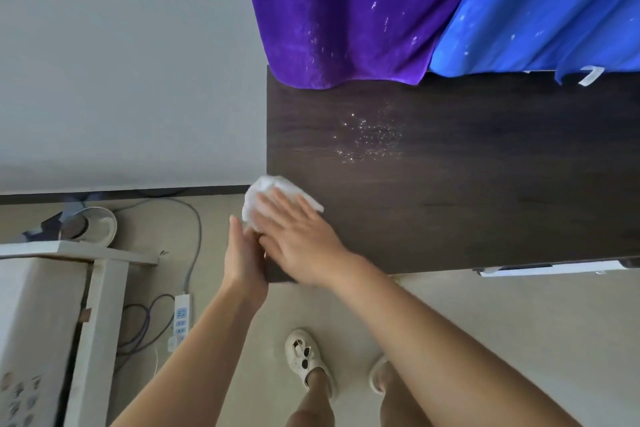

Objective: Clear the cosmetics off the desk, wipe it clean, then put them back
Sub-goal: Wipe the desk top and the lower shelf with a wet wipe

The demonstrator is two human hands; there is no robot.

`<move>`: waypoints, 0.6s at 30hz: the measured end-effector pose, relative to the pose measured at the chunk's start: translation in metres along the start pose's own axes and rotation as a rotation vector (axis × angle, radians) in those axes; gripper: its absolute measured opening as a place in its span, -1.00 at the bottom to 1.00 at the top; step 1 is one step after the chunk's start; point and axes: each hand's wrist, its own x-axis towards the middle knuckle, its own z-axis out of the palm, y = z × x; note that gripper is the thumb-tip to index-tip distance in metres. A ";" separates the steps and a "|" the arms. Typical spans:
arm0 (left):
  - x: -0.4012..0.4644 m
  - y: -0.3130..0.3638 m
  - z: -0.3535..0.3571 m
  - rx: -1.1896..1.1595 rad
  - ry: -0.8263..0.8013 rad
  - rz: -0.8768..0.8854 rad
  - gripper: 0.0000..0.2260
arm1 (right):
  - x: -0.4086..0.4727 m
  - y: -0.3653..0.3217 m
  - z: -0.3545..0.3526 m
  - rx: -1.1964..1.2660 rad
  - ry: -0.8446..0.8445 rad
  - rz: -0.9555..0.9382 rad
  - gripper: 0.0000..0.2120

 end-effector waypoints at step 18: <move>0.026 0.022 0.062 0.951 0.462 0.336 -0.63 | -0.098 0.149 -0.041 -0.080 0.274 0.850 -0.43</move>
